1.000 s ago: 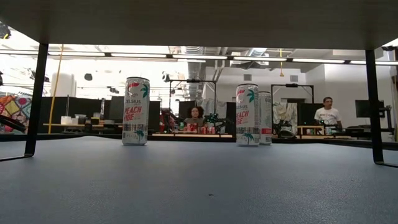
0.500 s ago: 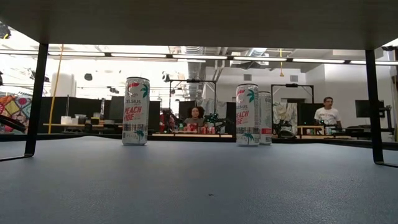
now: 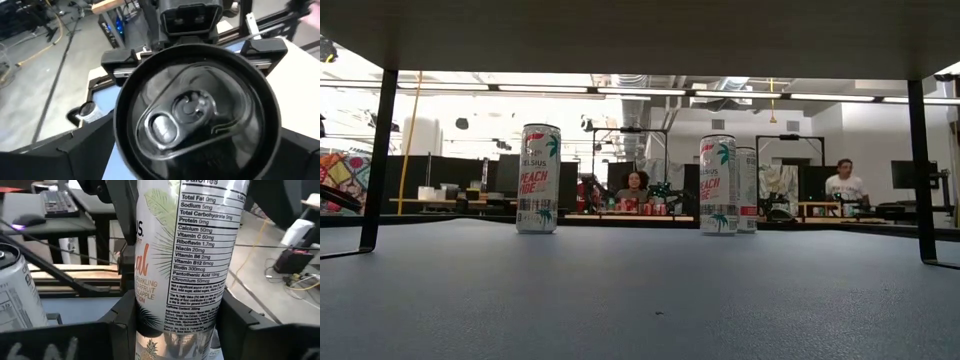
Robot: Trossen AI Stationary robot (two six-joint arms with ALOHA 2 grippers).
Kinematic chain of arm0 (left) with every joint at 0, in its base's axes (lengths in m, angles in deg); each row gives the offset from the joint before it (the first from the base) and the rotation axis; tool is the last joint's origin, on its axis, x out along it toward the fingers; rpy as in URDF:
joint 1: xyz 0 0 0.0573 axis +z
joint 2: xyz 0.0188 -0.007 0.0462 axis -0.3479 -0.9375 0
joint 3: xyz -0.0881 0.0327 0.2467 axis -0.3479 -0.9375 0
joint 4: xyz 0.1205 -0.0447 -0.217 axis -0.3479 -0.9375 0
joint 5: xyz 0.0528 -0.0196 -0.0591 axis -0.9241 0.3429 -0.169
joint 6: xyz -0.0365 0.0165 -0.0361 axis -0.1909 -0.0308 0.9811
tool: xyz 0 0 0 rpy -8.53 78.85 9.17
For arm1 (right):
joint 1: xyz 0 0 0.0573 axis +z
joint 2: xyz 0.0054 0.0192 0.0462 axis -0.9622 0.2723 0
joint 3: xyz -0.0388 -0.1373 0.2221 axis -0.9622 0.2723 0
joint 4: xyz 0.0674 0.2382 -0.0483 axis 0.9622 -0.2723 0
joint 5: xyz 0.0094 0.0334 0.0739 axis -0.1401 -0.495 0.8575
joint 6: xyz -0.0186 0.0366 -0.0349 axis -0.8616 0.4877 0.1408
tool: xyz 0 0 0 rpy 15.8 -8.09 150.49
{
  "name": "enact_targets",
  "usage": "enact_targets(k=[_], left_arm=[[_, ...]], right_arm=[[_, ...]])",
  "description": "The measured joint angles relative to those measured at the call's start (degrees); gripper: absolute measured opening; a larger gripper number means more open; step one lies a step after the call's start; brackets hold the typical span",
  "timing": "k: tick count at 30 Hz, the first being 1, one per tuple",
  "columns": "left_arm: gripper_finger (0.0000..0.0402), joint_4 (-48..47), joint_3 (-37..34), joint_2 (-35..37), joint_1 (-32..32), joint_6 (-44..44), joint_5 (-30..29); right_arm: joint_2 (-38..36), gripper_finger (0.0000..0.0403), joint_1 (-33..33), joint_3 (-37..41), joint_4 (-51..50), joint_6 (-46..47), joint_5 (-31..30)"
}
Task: Place canned beverage on shelf
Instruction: Put the white yellow soda can on the shelf aligned with the other white yellow soda cans
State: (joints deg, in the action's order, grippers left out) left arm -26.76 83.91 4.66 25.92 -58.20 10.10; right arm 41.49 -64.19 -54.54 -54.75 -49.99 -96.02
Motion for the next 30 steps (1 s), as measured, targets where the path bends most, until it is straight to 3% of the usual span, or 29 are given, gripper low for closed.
enact_targets(k=[14, 17, 22, 25, 30], left_arm=[[0.0386, -2.32, 0.76, 7.84, -4.71, 4.41, -1.31], [0.0386, -2.45, 0.75, 10.66, -5.68, 6.27, -1.45], [0.0386, -2.48, 0.75, 15.05, -6.86, 8.59, -1.00], [0.0387, -2.40, 0.75, 16.81, -7.27, 9.66, -0.96], [0.0387, -2.18, 0.75, 17.88, -7.39, 11.33, -0.84]], right_arm=[[-0.02, 0.0179, 8.54, 0.22, -1.49, 2.56, -11.30], [-0.02, 0.0179, 11.42, 3.65, 5.37, 2.26, -14.90], [-0.54, 0.0179, 17.04, 14.16, 24.35, -2.65, -27.73], [-0.63, 0.0181, 18.17, 19.00, 31.96, 1.55, -26.30], [1.49, 0.0180, 17.44, 21.59, 35.80, 7.19, -20.81]])
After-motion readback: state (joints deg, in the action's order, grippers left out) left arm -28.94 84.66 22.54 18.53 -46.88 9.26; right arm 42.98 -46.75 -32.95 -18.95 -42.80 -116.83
